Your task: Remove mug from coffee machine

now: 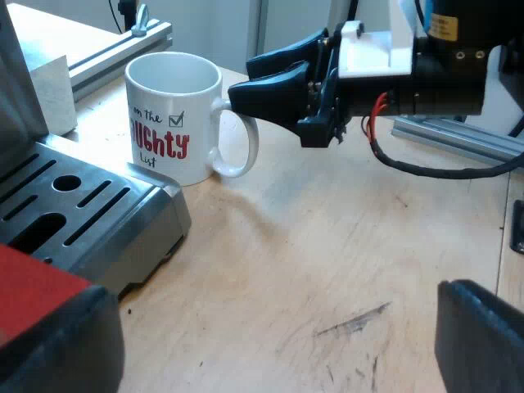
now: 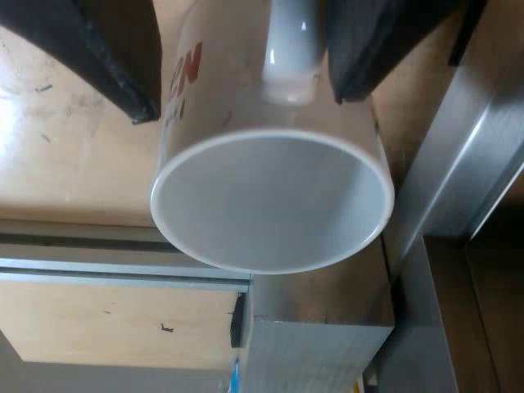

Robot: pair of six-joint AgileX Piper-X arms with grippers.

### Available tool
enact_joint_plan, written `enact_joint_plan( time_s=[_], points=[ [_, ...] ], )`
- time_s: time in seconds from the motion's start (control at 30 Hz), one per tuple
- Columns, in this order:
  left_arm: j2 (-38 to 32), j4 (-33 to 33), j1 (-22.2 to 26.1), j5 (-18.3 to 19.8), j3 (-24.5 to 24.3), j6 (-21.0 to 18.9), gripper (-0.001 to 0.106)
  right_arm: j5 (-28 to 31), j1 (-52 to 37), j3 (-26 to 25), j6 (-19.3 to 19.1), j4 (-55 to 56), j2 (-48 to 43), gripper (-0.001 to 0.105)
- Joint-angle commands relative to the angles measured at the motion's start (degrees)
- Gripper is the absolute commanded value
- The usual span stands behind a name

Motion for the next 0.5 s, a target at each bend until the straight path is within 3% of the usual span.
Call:
enact_joint_plan(
  time_s=[0.03,0.3,0.37,0.5],
  points=[
    [0.1,-1.6,0.0,-3.5,-1.9,-0.2,0.080,0.0,-0.2,0.7,-0.2,10.2,-5.9,0.048],
    [0.1,-0.5,0.0,-4.4,-3.6,-0.2,0.080,0.0,-0.2,-7.1,-0.2,39.5,-19.5,0.048],
    [0.1,2.6,0.0,-5.2,-5.1,-0.2,0.080,0.0,-0.2,-11.0,-0.2,50.2,-22.4,0.048],
    [0.1,6.9,0.2,-6.0,-7.2,-0.2,0.080,-0.2,-0.2,-16.2,-0.2,61.4,-25.4,0.048]
  ],
)
